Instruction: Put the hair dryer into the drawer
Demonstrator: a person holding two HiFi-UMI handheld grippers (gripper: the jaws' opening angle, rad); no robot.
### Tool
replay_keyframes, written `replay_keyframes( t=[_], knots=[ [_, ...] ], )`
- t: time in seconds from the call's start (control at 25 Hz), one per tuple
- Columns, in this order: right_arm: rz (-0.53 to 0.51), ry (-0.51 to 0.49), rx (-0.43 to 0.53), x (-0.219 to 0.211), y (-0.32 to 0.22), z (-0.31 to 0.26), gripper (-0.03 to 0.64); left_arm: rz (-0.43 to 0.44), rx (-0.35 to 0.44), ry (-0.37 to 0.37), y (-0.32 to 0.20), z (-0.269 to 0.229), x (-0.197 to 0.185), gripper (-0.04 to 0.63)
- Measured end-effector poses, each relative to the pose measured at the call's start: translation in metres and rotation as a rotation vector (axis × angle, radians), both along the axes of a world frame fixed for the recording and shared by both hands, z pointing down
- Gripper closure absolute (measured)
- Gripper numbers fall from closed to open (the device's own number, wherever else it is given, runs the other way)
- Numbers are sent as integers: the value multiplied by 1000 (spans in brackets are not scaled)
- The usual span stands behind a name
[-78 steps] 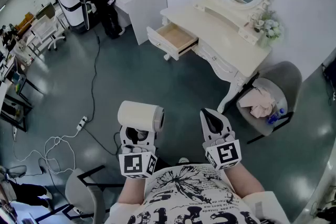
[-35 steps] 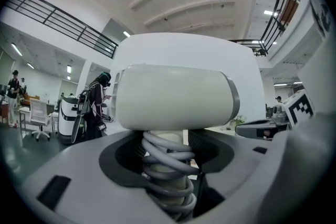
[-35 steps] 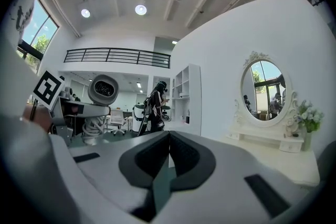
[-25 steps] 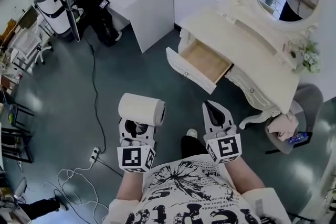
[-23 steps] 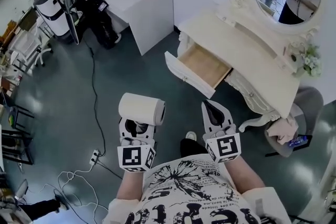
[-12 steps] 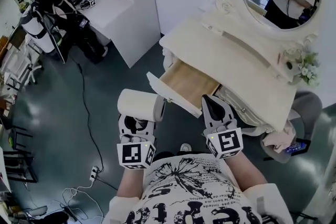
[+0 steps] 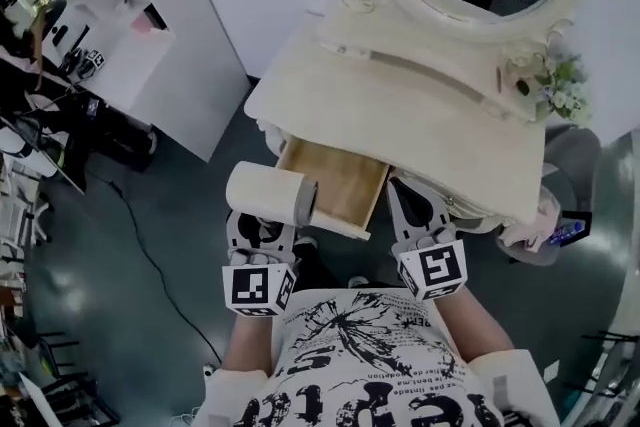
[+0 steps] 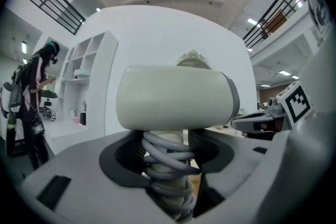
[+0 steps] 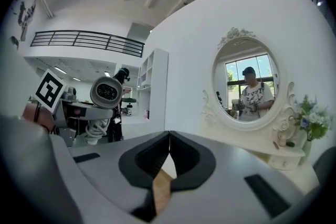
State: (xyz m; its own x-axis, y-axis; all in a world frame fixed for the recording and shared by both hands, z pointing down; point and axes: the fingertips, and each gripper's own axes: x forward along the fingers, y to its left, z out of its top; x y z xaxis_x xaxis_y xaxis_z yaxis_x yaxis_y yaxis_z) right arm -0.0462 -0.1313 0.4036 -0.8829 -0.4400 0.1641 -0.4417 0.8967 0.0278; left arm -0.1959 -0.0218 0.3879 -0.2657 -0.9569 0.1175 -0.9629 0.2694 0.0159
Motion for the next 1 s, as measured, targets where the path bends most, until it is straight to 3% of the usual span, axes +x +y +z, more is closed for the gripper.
replay_keyframes(
  t=[0.2,0.48,0.72,1.0],
  knots=[
    [180,-3,-13,-17,-40,2,600,223,-48,0,-69,16,-26,339],
    [399,-15,-52,-45,-65,8,600,510,-153,-58,-127,44,-55,341],
    [546,-6,-98,-44,-62,32,600,772,-280,-132,-151,98,-42,339],
    [661,26,-159,-19,-65,67,600,1043,-438,-202,-152,179,5,341]
  ],
)
